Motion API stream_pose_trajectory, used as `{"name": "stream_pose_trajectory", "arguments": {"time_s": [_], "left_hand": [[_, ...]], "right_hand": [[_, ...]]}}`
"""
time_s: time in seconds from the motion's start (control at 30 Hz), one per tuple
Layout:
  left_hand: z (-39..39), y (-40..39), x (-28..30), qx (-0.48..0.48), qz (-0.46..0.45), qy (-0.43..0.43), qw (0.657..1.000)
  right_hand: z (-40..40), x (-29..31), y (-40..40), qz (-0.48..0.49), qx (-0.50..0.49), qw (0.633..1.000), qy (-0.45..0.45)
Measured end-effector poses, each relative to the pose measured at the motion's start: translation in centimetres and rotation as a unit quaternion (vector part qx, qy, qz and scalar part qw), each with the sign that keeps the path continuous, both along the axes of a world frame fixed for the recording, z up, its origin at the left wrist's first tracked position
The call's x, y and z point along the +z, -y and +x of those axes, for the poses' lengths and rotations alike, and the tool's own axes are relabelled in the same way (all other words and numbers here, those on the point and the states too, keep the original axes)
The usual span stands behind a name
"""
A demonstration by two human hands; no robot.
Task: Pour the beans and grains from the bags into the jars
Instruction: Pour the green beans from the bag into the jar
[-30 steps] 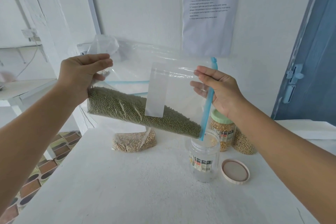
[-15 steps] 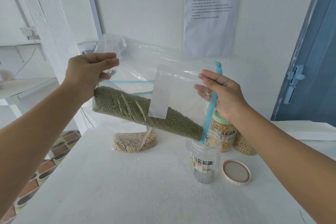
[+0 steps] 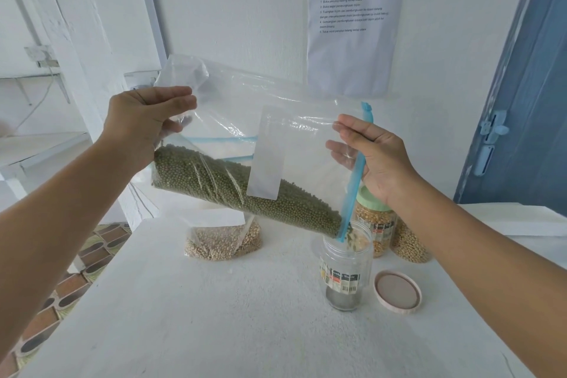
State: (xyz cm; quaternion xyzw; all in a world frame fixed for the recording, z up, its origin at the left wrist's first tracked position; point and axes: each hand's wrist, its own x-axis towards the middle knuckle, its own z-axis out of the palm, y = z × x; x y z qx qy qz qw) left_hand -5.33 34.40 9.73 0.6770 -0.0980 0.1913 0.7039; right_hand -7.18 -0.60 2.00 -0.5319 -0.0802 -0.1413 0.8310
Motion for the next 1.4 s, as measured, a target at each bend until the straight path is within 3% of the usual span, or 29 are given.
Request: {"name": "stream_pose_trajectory", "arguments": {"time_s": [1.4], "left_hand": [[1.1, -0.2, 0.1, -0.003, -0.011, -0.003, 1.000]], "right_hand": [[0.7, 0.4, -0.3, 0.002, -0.010, 1.000, -0.006]]}}
